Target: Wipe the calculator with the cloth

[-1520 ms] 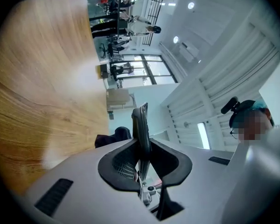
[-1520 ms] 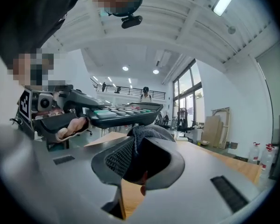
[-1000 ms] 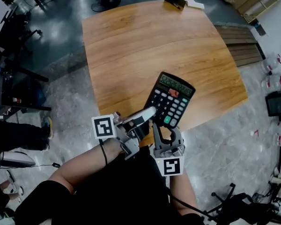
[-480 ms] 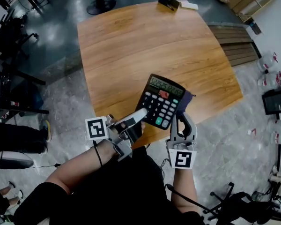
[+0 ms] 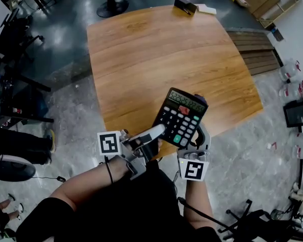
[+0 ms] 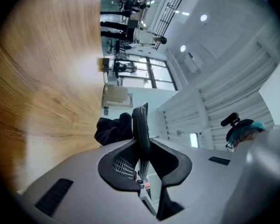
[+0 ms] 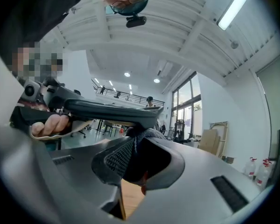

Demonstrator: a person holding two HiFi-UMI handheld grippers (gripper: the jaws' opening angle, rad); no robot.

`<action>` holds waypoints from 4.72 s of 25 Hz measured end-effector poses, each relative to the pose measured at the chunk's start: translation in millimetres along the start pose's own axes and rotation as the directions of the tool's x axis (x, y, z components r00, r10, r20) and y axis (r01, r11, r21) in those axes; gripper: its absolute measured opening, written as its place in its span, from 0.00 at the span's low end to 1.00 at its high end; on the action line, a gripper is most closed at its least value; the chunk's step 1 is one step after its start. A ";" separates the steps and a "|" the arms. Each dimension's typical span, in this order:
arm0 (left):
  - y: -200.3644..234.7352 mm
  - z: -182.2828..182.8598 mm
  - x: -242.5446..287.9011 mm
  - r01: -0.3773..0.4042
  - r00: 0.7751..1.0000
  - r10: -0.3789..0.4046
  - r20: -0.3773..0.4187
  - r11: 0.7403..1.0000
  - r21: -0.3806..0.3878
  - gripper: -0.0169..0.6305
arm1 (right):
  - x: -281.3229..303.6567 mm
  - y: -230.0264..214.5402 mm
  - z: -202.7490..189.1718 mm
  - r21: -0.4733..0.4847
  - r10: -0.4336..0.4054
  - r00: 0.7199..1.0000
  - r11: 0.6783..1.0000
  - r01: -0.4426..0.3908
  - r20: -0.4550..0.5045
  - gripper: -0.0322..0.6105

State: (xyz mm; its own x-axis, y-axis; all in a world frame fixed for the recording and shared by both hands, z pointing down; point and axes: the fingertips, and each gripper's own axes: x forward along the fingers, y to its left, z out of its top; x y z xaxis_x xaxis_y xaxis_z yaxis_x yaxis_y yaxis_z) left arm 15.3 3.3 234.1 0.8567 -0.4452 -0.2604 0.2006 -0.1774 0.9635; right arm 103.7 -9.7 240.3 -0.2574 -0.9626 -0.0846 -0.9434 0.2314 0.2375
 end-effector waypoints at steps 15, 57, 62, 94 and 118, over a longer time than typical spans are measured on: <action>-4.3 10.4 -14.0 -0.006 1.000 0.007 0.026 0.999 -0.038 0.13 | -3.2 84.0 17.7 0.003 0.203 0.979 0.979 -0.203 0.021 0.14; 33.9 26.9 -13.0 -0.048 0.997 0.050 0.061 0.999 -0.025 0.13 | -50.6 58.4 -12.1 -0.029 0.147 0.985 0.988 -0.150 -0.085 0.14; 65.0 37.8 -17.4 -0.095 0.992 0.097 0.075 0.995 -0.036 0.13 | -46.2 29.4 -36.6 -0.020 0.093 0.986 0.995 -0.097 -0.135 0.14; 257.6 30.0 -68.6 -0.496 0.868 0.490 0.078 0.863 0.099 0.14 | -9.6 15.0 -257.8 0.060 0.004 0.708 0.997 0.055 -0.706 0.14; 258.2 25.9 -97.4 -0.735 0.473 0.875 0.105 0.327 0.594 0.32 | -18.7 22.4 -223.5 0.185 0.096 0.625 0.980 0.079 -0.775 0.26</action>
State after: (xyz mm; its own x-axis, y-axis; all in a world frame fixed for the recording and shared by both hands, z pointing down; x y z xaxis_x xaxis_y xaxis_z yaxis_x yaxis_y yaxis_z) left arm -28.7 -21.9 506.6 0.5313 -0.4578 0.7128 -0.8464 -0.2520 0.4691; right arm 134.2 -18.1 463.5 -0.0891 -0.6882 0.7200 -0.9832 0.1764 0.0469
